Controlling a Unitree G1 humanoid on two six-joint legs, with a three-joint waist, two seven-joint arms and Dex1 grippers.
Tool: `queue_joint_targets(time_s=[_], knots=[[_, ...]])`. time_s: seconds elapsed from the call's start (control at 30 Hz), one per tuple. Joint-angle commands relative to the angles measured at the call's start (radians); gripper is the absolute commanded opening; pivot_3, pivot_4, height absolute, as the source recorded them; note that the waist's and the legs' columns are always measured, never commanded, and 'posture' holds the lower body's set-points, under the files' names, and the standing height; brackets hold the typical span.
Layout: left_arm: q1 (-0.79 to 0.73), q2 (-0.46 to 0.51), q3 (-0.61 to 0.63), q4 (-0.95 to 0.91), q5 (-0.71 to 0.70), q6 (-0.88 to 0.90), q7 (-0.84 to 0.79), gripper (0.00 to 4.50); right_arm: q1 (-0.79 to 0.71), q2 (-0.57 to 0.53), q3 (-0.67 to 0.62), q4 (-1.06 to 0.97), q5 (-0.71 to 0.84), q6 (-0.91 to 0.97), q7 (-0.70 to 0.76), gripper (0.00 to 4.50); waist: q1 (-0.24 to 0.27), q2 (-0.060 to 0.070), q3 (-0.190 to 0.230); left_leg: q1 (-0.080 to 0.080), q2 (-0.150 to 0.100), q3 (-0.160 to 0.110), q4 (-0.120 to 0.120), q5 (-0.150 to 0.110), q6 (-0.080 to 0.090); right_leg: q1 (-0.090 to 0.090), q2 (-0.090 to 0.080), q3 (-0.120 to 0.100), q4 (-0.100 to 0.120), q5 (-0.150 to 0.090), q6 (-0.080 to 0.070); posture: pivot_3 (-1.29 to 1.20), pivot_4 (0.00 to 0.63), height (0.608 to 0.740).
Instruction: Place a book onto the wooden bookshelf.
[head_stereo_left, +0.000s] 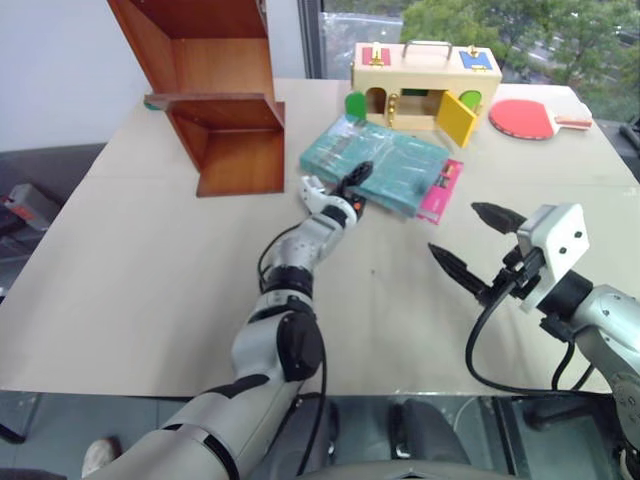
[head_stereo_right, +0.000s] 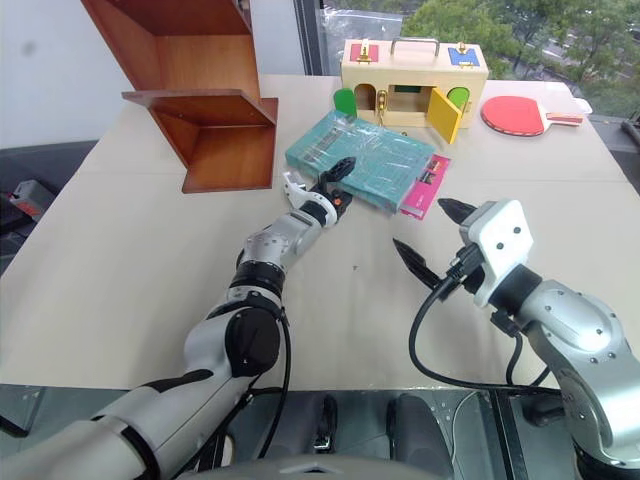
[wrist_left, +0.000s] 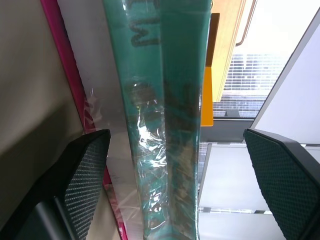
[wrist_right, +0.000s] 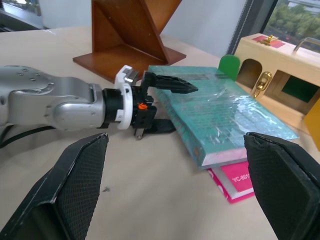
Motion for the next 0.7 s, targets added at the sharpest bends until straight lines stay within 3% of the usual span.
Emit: queue_joint_targets(time_s=[0.03, 0.13, 0.23, 0.43, 0.53, 0.7], knots=[[0.001, 0.010, 0.025, 0.021, -0.019, 0.011, -0.003, 4.50, 0.027, -0.030, -0.067, -0.053, 0.051, -0.004, 0.011, 4.44, 0.000, 0.000, 0.000, 0.000, 0.000, 0.000, 0.000, 0.000, 0.000, 0.000, 0.000, 0.000, 0.000, 0.000, 0.000, 0.00, 0.150, 0.740], [0.000, 0.016, 0.036, 0.036, -0.020, 0.015, 0.000, 4.50, 0.047, -0.050, -0.094, -0.058, 0.078, -0.006, 0.008, 4.44, -0.002, 0.000, 0.000, 0.001, 0.000, 0.000, 0.000, 0.000, 0.000, 0.000, 0.000, 0.000, 0.000, 0.000, 0.000, 0.00, 0.150, 0.740], [0.000, 0.014, 0.050, 0.060, -0.022, 0.016, 0.020, 3.68, 0.060, -0.067, -0.114, -0.061, 0.094, -0.011, 0.000, 4.50, -0.002, 0.000, 0.000, 0.001, 0.000, 0.000, 0.000, 0.000, 0.000, 0.001, 0.000, 0.000, 0.001, 0.000, 0.000, 0.00, 0.150, 0.740], [0.023, 0.007, 0.081, 0.031, -0.056, 0.053, 0.049, 0.78, 0.074, -0.076, -0.120, -0.059, 0.106, -0.024, -0.017, 4.50, -0.002, 0.001, -0.001, 0.002, 0.000, 0.001, 0.000, 0.000, 0.000, 0.001, 0.000, 0.001, 0.001, 0.000, 0.000, 0.00, 0.150, 0.740], [0.073, 0.003, 0.083, -0.069, -0.107, 0.151, 0.071, 0.78, 0.081, -0.078, -0.118, -0.057, 0.105, -0.032, -0.021, 4.50, -0.004, 0.001, -0.001, 0.002, 0.001, 0.001, 0.000, 0.000, 0.000, 0.001, 0.000, 0.001, 0.001, 0.000, 0.000, 0.00, 0.150, 0.740], [0.241, -0.019, 0.024, -0.468, -0.273, 0.449, 0.157, 0.78, 0.094, -0.078, -0.123, -0.048, 0.104, -0.053, -0.021, 4.50, -0.017, 0.001, -0.001, 0.002, 0.001, 0.000, -0.001, 0.000, -0.001, 0.001, -0.004, 0.006, 0.000, 0.000, 0.000, 0.00, 0.150, 0.740]])
